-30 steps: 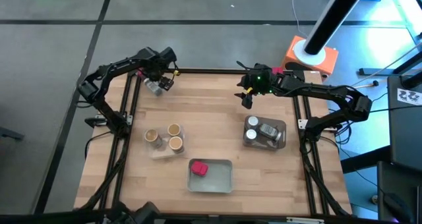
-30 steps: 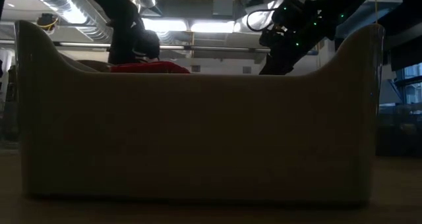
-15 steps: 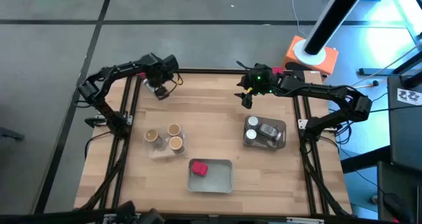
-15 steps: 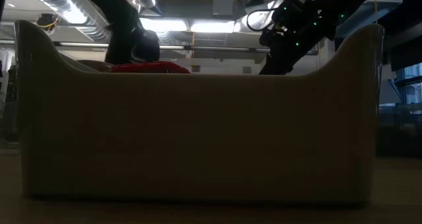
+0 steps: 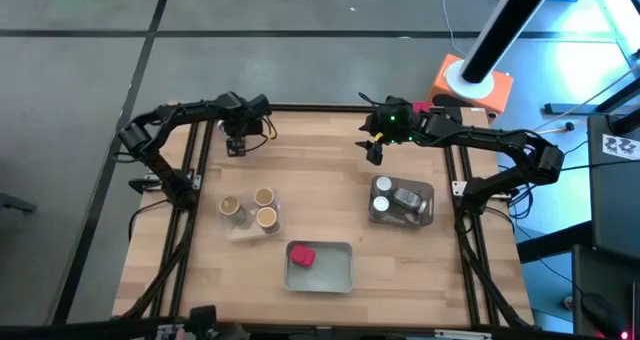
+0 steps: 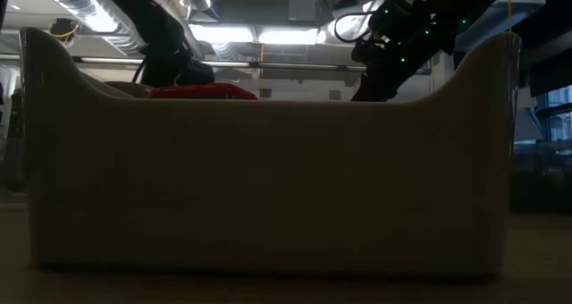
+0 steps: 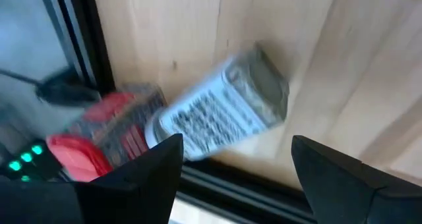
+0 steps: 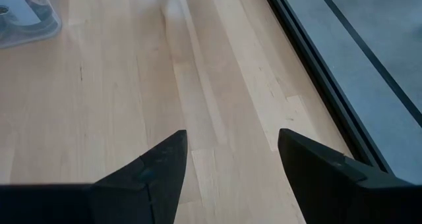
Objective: Sort spices by type
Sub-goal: Put the white seasoning bottle into the black bin
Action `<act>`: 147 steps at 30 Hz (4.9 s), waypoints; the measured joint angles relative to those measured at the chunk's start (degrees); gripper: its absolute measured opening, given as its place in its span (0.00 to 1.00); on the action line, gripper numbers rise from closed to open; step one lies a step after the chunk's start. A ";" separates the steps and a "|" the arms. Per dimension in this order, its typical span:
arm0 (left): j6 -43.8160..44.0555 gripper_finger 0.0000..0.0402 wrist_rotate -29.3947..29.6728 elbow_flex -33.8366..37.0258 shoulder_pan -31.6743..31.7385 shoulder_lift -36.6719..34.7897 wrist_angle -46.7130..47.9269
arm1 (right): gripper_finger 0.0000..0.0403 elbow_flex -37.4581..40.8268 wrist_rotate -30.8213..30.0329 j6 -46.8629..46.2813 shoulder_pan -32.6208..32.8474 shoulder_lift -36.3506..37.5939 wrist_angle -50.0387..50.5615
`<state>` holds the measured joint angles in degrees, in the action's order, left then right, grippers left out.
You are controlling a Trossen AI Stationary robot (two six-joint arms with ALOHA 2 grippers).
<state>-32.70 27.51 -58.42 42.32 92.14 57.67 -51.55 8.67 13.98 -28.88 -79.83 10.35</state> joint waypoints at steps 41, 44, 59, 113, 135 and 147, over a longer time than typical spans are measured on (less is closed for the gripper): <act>-14.83 0.03 -2.95 12.73 -0.06 0.07 -23.85 | 0.59 0.00 0.04 -0.63 0.02 0.00 0.22; -14.41 0.04 -2.93 12.73 -0.65 0.07 -23.87 | 0.59 0.00 0.04 -0.63 0.02 0.00 0.23; -3.74 0.07 -1.59 6.60 -8.50 -0.94 -24.26 | 0.59 -0.02 0.02 -0.61 0.00 0.00 0.02; 48.76 0.56 -10.04 19.85 -3.68 -14.43 -29.45 | 0.59 -0.04 1.95 1.53 0.00 -3.37 -2.97; 58.73 0.56 -7.91 10.63 -9.59 -17.40 -21.17 | 0.59 0.00 1.92 1.53 0.00 -3.37 -3.21; 73.03 0.56 -7.79 16.89 -8.09 -16.94 -18.30 | 0.59 0.00 1.95 1.99 0.00 -3.37 -3.00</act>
<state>40.32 19.72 -41.53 34.23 75.20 39.37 -51.55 10.61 15.97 -28.88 -83.20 7.35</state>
